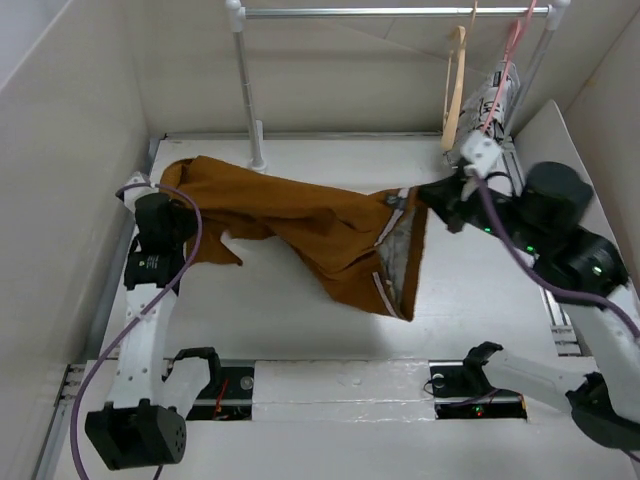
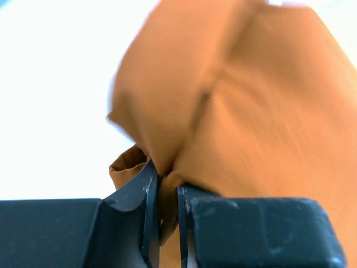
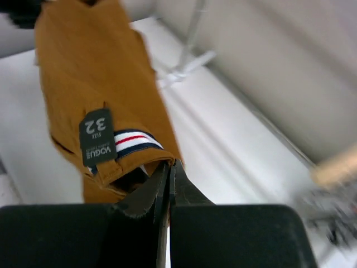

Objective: Place the trousers on the hanger
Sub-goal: Flatten out the trousers at the center of the board.

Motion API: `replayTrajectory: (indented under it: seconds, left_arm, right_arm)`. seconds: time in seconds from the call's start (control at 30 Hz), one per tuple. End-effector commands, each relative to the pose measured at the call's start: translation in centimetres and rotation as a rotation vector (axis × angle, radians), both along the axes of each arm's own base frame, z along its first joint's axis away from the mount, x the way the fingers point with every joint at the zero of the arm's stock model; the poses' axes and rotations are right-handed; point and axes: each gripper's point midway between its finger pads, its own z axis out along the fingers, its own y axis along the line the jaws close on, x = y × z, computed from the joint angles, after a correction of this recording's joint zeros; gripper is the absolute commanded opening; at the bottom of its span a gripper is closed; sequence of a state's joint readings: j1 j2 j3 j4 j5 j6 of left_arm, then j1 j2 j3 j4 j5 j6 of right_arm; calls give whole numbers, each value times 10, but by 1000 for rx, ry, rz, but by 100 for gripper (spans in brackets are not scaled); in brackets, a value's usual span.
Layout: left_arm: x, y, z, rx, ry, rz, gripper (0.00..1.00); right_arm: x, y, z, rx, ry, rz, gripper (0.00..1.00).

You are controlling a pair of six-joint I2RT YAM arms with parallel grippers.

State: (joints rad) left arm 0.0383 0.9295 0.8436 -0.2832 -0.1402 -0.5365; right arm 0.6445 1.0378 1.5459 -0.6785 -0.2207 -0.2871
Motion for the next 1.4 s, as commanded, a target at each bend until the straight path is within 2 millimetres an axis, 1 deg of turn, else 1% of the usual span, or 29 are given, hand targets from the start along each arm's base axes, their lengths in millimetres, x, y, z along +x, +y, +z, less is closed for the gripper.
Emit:
replayTrajectory:
  seconds: [0.0,0.03,0.07,0.17,0.2,0.27,0.3,0.33,0.37,0.4,0.47,0.6,0.63,0.67,0.7,0.73,0.77,0.87,0.9,0.97,1.0,1.07,1.1,1.13,1.17,1.2,1.27,1.3,1.37]
  left_arm:
    - [-13,36,48,138,-67,106,0]
    - [-13,37,54,149,-73,106,0]
    - [-13,37,51,155,-51,100,0]
    - [-12,28,42,128,-28,57,0]
    - [-11,26,37,124,-17,46,0]
    - [-8,21,12,115,46,1,16]
    - [-7,20,2,108,79,-4,45]
    - [-8,16,-11,105,117,-21,60]
    - [-6,15,-24,94,166,-26,71]
    - [-6,15,-27,88,178,-24,82]
    - [-2,13,-18,80,153,-27,87]
    - [-2,17,6,80,78,14,88]
    - [-4,18,3,81,83,16,88]
    - [-8,19,-2,81,102,26,88]
    - [-8,19,-2,81,102,26,86]
    - [-11,12,-13,78,122,-3,83]
    - [-14,6,-17,67,127,-17,80]
    - [-28,-14,-35,23,145,-84,62]
    - [-31,-15,-40,6,146,-82,32]
    - [-34,-32,-36,-13,97,-157,13]
    - [-34,-38,-34,-27,90,-188,7]
    - [-32,-62,-37,-100,114,-307,14]
    - [-30,-71,-40,-128,130,-349,29]
    - [-28,-79,-47,-167,150,-379,38]
    - [-28,-88,-59,-208,186,-410,46]
    - [-27,-90,-65,-230,194,-405,58]
    - [-25,-93,-79,-272,196,-387,72]
    - [-23,-92,-85,-280,199,-376,96]
    - [-12,-80,-112,-259,280,-295,99]
  right_arm:
    - [1,-78,-13,-60,95,-321,0]
    - [7,-91,-23,-89,114,-374,0]
    - [21,-118,-46,-135,164,-481,0]
    - [52,-158,-93,-190,259,-624,0]
    - [69,-184,-112,-175,289,-717,0]
    - [90,-208,-136,-156,339,-823,0]
    - [112,-230,-162,-129,378,-892,0]
    - [123,-240,-177,-117,400,-920,8]
    - [138,-251,-185,-96,398,-956,26]
    - [148,-262,-221,-101,510,-972,58]
    - [161,-259,-219,-119,551,-951,69]
    - [147,-232,-197,-167,482,-878,74]
    - [132,-213,-177,-149,417,-828,73]
    - [102,-182,-204,-164,460,-715,55]
    - [101,-182,-204,-164,460,-714,36]
    - [82,-169,-201,-146,435,-672,13]
    - [57,-141,-237,-174,515,-565,0]
    - [12,-93,-266,-153,580,-365,0]
    - [-14,-67,-290,-187,639,-257,16]
    - [-35,-39,-302,-225,666,-140,40]
    - [-57,-11,-303,-255,658,-25,56]
    - [-64,15,-297,-279,608,28,67]
    - [-66,25,-304,-335,606,42,73]
    - [-72,47,-294,-360,561,100,75]
    - [-68,50,-298,-408,542,87,75]
    - [-64,54,-315,-485,564,79,76]
    - [-52,65,-317,-528,530,69,76]
    - [-44,64,-321,-553,515,31,76]
    - [-23,55,-334,-611,497,-90,76]
